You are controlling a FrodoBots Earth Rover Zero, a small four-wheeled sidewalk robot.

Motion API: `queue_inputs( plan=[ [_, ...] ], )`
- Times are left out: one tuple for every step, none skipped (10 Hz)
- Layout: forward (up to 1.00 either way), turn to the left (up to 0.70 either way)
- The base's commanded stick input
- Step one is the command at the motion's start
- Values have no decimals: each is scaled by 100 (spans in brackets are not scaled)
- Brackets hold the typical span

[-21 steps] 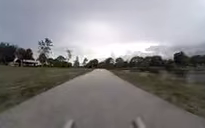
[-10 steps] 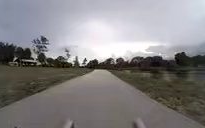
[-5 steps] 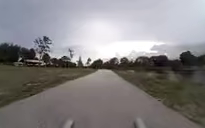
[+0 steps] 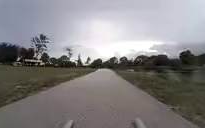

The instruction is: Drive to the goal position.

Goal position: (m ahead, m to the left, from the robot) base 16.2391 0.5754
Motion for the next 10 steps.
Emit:
queue_inputs(
  plan=[
    [100, 0],
    [100, 0],
    [100, 0],
    [100, 0],
    [100, 0],
    [100, 0],
    [100, 0],
    [100, 0],
    [100, 0],
    [100, 30]
  ],
)
